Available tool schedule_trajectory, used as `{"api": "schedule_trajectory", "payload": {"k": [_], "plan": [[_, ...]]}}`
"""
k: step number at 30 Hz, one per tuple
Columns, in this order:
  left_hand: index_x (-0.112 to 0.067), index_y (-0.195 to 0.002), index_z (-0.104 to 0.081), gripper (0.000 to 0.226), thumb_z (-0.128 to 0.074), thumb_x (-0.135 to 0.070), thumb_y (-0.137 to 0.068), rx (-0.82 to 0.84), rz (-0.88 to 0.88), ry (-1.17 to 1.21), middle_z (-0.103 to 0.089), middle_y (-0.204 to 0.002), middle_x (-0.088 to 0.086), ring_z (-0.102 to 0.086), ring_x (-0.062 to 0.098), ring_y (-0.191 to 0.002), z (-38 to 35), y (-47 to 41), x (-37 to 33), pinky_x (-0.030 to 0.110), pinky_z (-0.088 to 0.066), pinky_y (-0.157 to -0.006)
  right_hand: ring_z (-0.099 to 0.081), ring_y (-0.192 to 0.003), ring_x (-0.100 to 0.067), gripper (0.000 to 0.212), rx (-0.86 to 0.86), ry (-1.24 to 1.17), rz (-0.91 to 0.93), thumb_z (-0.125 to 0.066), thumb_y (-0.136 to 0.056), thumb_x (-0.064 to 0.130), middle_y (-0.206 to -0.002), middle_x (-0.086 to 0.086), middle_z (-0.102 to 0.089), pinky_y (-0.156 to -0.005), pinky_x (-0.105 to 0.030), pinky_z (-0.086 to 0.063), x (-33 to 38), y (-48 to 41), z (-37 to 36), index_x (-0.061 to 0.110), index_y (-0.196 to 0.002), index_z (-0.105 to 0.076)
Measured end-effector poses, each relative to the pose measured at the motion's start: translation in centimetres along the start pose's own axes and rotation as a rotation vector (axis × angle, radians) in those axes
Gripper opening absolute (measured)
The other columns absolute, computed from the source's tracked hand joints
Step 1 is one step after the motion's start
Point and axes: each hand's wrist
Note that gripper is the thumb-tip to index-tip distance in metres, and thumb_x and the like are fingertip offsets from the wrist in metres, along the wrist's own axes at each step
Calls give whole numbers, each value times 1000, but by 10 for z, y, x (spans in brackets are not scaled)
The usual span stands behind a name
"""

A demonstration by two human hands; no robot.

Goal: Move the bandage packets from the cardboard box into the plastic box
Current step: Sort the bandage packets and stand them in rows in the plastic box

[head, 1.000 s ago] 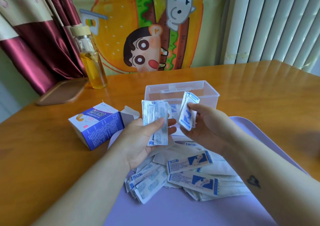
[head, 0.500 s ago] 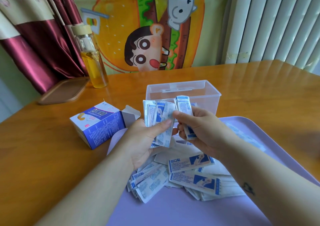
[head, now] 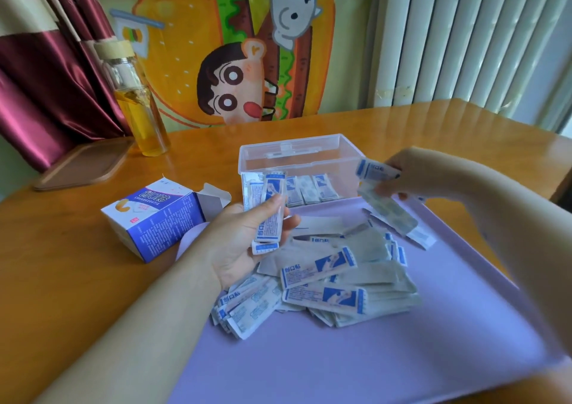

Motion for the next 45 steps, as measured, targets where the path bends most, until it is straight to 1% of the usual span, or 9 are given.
{"api": "schedule_trajectory", "payload": {"k": [4,10,14,16,23,28,32,38,45], "plan": [[-8,-94,-62,13,-60,-17,-85,-8,33,-52,-65,-60,-2,-64,5,-53,-1,3,0,14,-46,-42,-48,-50,-17,17,42,94,-63,-66,-85,19,-57,-1,-55,-50,-25,-35,-17,-7,-13,10,-73,-56],[-10,-86,-60,7,-61,-17,-84,-26,51,-63,-62,-57,-2,-57,4,-48,-2,3,0,12,-35,-35,-39,-53,-21,35,-255,49,-22,-56,-90,21,-58,-5,-45,-48,-28,-26,-7,2,-11,10,-61,-42],[-12,-88,-59,5,-62,-16,-85,-35,-26,-116,-63,-56,-4,-58,3,-49,-4,4,2,12,-35,-37,-41,-59,-14,23,-42,-1015,49,-49,-96,23,-64,-2,-46,-58,-23,-36,52,38,-14,2,-86,-52],[-16,-89,-60,7,-63,-20,-85,-63,-69,-163,-63,-56,-8,-60,0,-51,-5,4,2,13,-39,-42,-40,-60,-14,20,65,-1263,-5,-47,-97,23,-68,-5,-41,-61,-26,-35,80,48,-32,5,-87,-49],[-21,-92,-66,11,-66,-28,-83,-59,-125,-182,-69,-69,-7,-62,-1,-57,-5,7,1,15,-45,-46,-57,-80,-19,33,62,-1195,-99,-43,-97,40,-86,-5,-59,-70,-32,-45,112,38,-78,11,-104,-56],[-19,-89,-65,11,-70,-21,-79,-109,-172,-266,-65,-59,-9,-59,5,-56,0,0,2,15,-38,-43,-47,-59,-14,19,171,-1427,-116,-48,-98,24,-68,-3,-50,-59,-26,-38,110,36,-71,9,-89,-55],[-14,-95,-66,18,-55,-28,-92,-77,-7,-16,-68,-64,-1,-58,8,-52,-1,1,-5,14,-33,-38,-53,-42,-7,19,105,-1466,-151,-47,-98,23,-47,3,-56,-47,-22,-40,106,34,-69,8,-88,-54],[-8,-91,-66,20,-49,-16,-97,-115,-17,-53,-68,-65,10,-64,16,-51,3,1,-3,26,-50,-46,-67,-80,-25,25,102,-1250,-33,-53,-95,30,-93,-14,-70,-72,-38,-52,107,32,-82,7,-101,-61],[-9,-101,-67,18,-55,-19,-92,-46,-44,-3,-73,-84,12,-70,22,-66,4,-3,3,31,-55,-50,-69,-88,-28,18,118,-1380,-78,-54,-95,25,-99,-13,-69,-75,-46,-57,111,35,-90,13,-106,-60]]}}
Point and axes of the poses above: each hand's wrist, its own y-axis away from the middle knuckle, its own z-axis out of the back of the hand, x = y × z
